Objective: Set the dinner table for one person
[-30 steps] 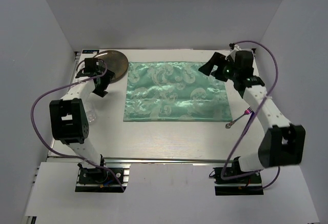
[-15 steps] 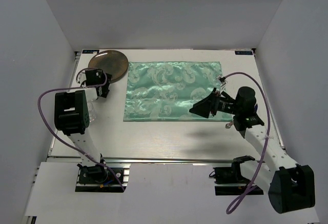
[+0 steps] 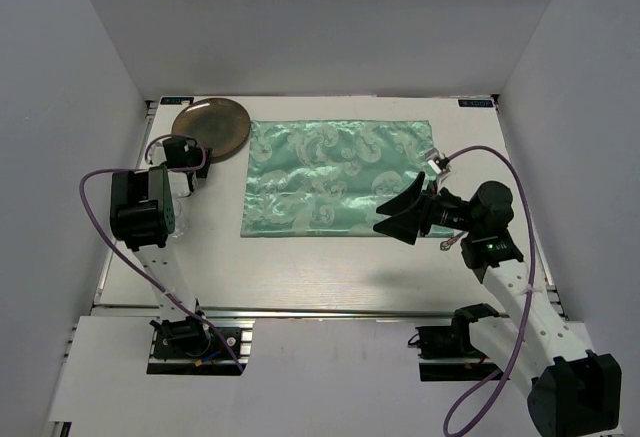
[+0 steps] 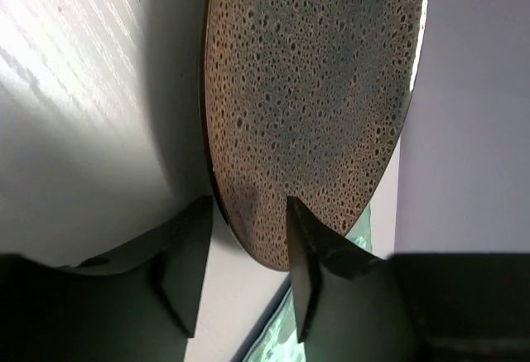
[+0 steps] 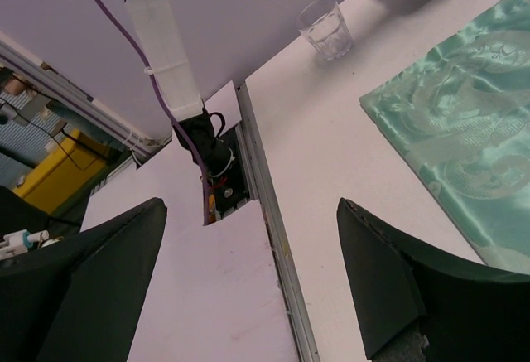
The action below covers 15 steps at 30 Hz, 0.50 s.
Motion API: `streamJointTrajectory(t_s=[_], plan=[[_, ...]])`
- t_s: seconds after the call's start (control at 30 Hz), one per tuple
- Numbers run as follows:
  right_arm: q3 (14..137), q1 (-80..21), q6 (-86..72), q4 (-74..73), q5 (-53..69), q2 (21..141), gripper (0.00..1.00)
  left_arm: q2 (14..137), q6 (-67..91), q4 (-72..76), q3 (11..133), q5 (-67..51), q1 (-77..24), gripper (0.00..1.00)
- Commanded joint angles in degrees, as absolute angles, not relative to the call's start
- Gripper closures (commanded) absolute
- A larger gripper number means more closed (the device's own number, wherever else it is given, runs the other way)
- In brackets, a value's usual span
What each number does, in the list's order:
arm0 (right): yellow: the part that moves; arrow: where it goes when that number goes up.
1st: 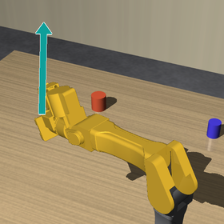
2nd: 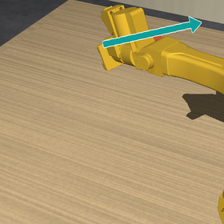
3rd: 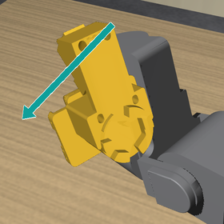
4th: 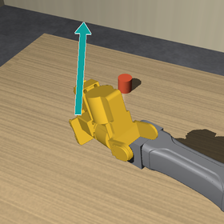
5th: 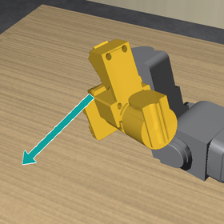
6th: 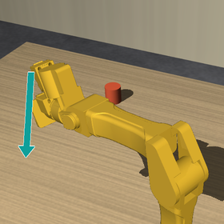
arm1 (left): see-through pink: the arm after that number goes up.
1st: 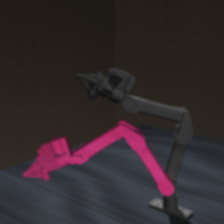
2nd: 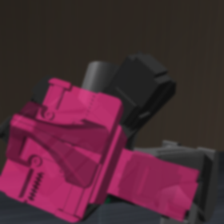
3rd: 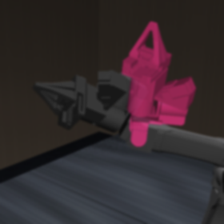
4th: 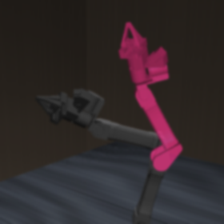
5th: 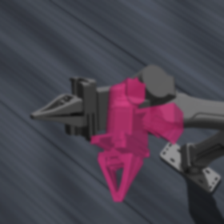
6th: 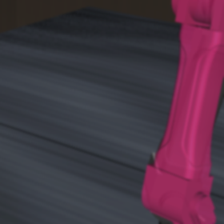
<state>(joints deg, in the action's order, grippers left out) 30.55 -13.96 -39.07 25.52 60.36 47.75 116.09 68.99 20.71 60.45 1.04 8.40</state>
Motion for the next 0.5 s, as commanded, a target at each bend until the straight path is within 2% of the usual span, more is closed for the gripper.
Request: streamJointTrajectory(t_s=[0.0,0.03,0.07,0.13,0.17,0.23,0.27,0.3,0.47], plan=[[29.4,-14.1,-39.6,26.8,60.3,46.3,0.11,119.2,69.6,18.0,61.1,0.8,8.8,0.49],[29.1,-14.1,-39.6,26.5,60.1,46.2,0.11,119.3,70.0,17.8,61.1,0.8,8.8,0.51],[28.8,-14.2,-39.6,26.3,59.9,46.1,0.11,119.4,70.7,17.7,61.1,0.7,9.3,0.60],[28.7,-14.1,-39.6,25.8,59.7,45.8,0.11,119.4,71.4,18.0,60.6,0.3,9.3,0.68],[28.8,-14.1,-39.6,25.5,59.5,45.6,0.11,119.4,71.5,18.1,60.6,0.1,9.3,0.78],[29.1,-14.2,-39.2,24.4,59.2,45.0,0.11,119.4,72.1,17.7,60.7,-1.7,9.8,0.85],[29.4,-14.2,-38.7,23.6,58.6,44.6,0.11,119.3,72.3,17.1,61.0,-2.2,9.8,0.96],[29.6,-14.0,-38.4,23.1,58.4,44.4,0.11,118.7,72.6,17.1,60.9,-3.2,10.5,1.00],[30.1,-14.0,-36.7,19.4,57.2,43.0,0.11,115.8,73.3,22.5,60.4,-6.9,11.5,1.00]])
